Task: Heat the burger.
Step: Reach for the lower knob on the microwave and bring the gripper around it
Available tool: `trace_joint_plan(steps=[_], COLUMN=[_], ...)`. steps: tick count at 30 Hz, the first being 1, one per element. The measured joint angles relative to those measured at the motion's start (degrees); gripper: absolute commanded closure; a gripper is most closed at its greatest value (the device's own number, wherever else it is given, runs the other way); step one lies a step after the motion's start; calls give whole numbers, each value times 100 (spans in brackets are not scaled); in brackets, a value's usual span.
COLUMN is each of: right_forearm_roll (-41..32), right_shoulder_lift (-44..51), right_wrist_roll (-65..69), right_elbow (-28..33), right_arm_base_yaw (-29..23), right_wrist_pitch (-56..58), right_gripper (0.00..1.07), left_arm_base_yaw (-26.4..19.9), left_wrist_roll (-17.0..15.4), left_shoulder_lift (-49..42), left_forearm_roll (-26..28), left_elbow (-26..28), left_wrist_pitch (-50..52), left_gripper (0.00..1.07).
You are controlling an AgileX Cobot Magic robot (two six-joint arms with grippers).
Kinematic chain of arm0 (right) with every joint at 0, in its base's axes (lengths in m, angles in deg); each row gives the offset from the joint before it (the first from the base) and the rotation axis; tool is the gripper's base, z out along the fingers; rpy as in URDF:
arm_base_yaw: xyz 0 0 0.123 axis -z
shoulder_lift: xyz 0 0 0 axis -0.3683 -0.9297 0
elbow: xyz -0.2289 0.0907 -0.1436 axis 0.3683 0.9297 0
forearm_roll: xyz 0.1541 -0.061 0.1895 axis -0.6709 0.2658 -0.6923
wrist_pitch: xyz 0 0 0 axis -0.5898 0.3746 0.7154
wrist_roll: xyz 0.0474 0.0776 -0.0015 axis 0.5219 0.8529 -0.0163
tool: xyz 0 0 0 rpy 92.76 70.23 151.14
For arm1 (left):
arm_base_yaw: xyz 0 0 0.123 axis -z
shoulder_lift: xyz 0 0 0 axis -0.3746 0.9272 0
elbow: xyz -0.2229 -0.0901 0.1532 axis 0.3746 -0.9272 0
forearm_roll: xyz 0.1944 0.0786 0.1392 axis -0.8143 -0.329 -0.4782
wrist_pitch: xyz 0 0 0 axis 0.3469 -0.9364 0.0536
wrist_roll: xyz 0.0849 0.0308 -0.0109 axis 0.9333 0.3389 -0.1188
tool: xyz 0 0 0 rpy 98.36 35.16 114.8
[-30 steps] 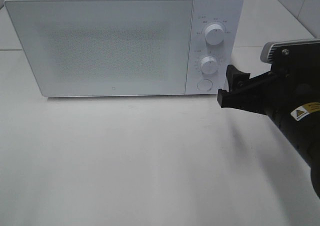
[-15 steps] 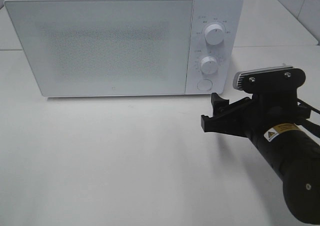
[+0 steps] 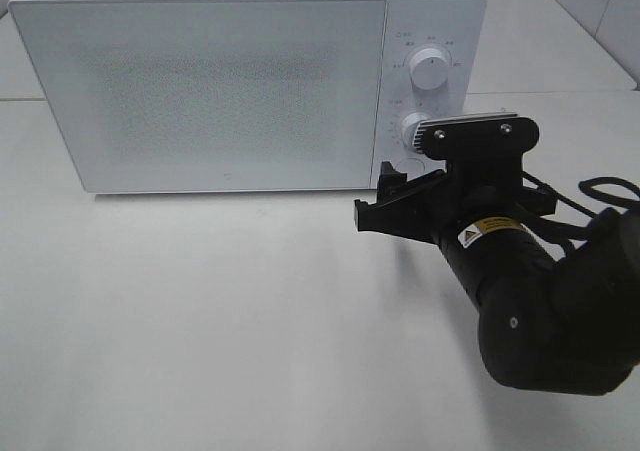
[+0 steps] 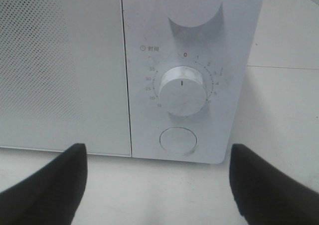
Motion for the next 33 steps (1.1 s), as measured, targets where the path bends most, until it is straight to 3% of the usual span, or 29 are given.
trace_joint_plan(steps=[10,33], right_forearm_roll=[-40,779], right_shoulder_lift=[-275,-991], right_wrist_roll=[0,0], right_elbow=[-510,-1358], right_arm_base_yaw=[327,1112], right_wrist_pitch=[-6,-23], right_gripper=[31,31], left_arm_base_yaw=[0,0], left_wrist_roll=[0,0], left_shoulder_lift=[0,0], left_forearm_roll=[0,0], left_elbow=[0,0], left_wrist_pitch=[0,0], left_gripper=[7,7])
